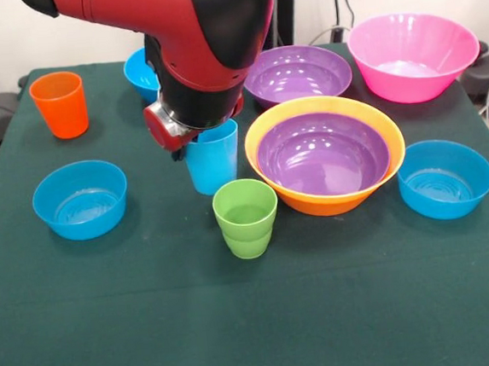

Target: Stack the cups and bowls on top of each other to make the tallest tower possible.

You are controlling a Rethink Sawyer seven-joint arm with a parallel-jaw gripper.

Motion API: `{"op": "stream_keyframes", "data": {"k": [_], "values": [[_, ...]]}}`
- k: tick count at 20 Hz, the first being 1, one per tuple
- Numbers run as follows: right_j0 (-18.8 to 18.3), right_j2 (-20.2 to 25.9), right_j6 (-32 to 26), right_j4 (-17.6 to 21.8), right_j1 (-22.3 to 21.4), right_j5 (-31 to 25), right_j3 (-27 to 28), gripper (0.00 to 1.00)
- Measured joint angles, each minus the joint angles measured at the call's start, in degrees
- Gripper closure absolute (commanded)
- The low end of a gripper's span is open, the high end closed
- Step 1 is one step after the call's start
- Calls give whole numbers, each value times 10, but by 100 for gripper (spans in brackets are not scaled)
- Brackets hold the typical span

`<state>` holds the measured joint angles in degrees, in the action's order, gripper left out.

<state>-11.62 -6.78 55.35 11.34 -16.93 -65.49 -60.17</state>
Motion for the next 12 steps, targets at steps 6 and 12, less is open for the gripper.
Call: {"op": "stream_keyframes", "data": {"k": [6, 12], "values": [[2, 0, 0, 0, 1, 0, 0, 100], [3, 0, 0, 0, 16, 0, 6, 100]]}}
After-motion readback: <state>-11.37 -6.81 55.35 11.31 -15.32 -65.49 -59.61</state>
